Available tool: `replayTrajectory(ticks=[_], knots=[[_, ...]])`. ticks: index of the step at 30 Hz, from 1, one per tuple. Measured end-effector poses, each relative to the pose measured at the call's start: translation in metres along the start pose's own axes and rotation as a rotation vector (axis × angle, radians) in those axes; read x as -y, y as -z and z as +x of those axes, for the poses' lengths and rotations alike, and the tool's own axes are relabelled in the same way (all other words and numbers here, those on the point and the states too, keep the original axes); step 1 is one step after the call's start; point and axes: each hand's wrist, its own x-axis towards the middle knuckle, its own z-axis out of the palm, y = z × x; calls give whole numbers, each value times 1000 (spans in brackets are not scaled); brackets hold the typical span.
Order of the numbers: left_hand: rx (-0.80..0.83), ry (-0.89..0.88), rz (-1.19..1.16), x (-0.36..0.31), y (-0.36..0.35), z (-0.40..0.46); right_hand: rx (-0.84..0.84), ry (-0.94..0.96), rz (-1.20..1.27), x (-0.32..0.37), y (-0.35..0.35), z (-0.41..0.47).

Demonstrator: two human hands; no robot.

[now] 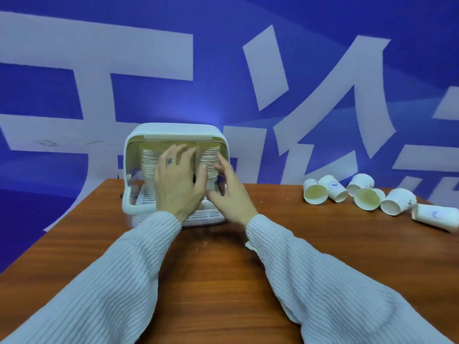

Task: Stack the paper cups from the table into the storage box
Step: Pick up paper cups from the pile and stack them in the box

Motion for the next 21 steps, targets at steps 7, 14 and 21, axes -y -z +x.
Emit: replayTrajectory(ticks=[7,14,21], knots=[[250,-69,-320,-111,-83,-52,-460,-247,-348,-88,126,-41],[522,-26,-348,-147,-129,-100,-522,-508,-882,-181,191,-49],[504,-6,-337,-142,-122,-98,-535,-465,-761,-176,197,-36]])
